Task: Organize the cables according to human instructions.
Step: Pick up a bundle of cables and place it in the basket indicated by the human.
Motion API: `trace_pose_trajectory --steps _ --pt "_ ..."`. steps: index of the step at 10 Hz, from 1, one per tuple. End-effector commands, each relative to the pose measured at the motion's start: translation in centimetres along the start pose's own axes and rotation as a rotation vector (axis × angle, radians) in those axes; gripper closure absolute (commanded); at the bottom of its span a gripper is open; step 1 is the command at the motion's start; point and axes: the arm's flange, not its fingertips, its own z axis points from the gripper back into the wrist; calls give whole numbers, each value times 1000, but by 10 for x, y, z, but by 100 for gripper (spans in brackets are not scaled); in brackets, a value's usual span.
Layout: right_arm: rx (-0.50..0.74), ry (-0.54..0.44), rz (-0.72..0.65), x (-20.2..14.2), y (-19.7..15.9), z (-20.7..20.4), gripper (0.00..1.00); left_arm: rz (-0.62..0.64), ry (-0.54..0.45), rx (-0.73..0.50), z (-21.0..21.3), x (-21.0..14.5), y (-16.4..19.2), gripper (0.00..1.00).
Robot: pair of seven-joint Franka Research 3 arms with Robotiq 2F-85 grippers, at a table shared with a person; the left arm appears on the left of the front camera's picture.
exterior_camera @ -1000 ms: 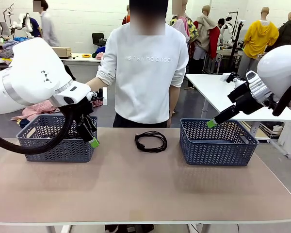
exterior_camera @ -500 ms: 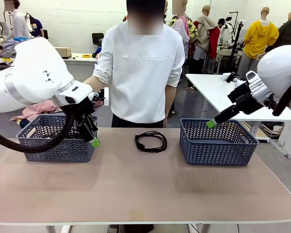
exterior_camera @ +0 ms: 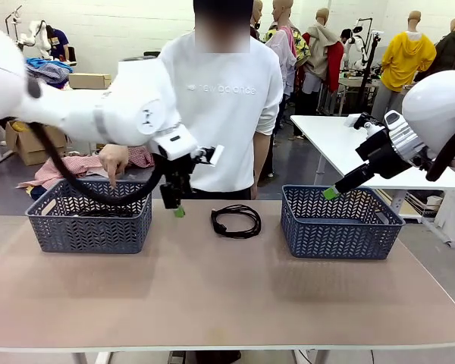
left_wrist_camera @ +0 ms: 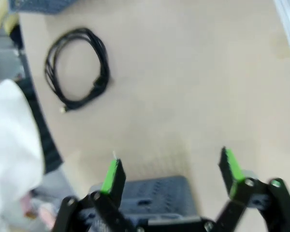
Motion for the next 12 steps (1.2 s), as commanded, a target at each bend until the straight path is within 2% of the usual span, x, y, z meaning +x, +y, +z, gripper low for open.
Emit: trace_pose_trajectory --steps 1,5,7,8,12 --pt "16 -23 1 1 -2 0 0 -180 72 -16 -14 18 39 0" --pt "16 -23 1 1 -2 0 0 -395 76 -127 -54 53 79 0" --pt "16 -23 1 1 -2 0 0 -384 54 -164 -61 48 86 0" --pt "16 -23 1 1 -2 0 0 -365 57 -119 -63 57 71 0" --pt "16 -23 1 1 -2 0 0 -365 57 -119 -63 57 71 0"
